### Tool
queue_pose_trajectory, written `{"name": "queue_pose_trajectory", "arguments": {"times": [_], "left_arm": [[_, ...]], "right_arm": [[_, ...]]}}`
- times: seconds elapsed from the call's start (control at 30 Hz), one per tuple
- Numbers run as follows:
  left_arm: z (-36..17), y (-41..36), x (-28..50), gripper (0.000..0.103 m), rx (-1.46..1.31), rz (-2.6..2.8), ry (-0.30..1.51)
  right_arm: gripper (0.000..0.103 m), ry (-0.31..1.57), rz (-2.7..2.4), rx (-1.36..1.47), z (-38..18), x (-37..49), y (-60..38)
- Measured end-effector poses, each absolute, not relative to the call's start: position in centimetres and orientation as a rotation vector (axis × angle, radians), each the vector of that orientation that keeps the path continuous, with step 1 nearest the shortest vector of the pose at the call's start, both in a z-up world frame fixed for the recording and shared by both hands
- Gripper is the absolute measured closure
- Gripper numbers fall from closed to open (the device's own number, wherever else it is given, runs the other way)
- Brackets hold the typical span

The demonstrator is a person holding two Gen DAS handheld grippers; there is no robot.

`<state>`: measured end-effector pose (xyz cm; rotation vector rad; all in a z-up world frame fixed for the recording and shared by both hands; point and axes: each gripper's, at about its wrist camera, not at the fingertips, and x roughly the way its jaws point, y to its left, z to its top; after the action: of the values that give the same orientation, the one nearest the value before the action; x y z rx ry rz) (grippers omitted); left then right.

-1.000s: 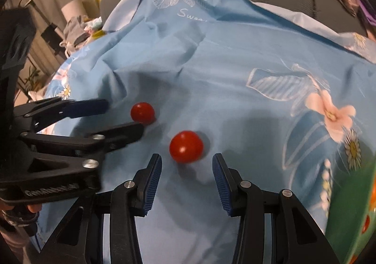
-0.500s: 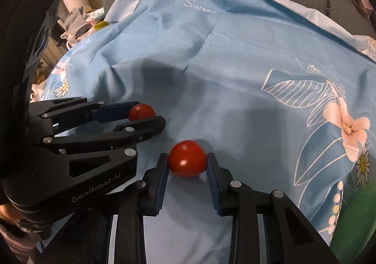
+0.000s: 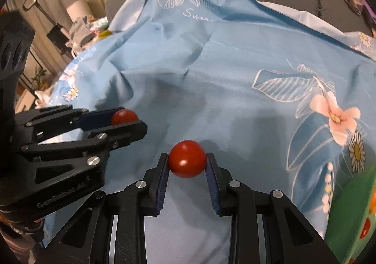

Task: Organize fruits
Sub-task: 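Grasp a red cherry tomato with the left tool while the right tool grasps the other, then carry both red cherry tomatoes over the green bowl and open both tools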

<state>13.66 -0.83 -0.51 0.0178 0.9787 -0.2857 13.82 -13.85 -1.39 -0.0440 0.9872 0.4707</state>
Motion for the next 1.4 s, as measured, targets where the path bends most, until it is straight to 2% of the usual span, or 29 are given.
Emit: {"name": "queue_pose_trajectory", "arguments": {"times": [0.73,1.4], "left_arm": [[5.3,-3.3,2.9,0.074,0.058,-0.284,0.84],[7.9,-9.9,0.8,0.074,0.18,-0.379,0.767]], "right_arm": [[0.07,0.825,0.499,0.047,4.7,3.0,-17.7],[0.07,0.725,0.418,0.107,7.3,-0.1,-23.3]]}}
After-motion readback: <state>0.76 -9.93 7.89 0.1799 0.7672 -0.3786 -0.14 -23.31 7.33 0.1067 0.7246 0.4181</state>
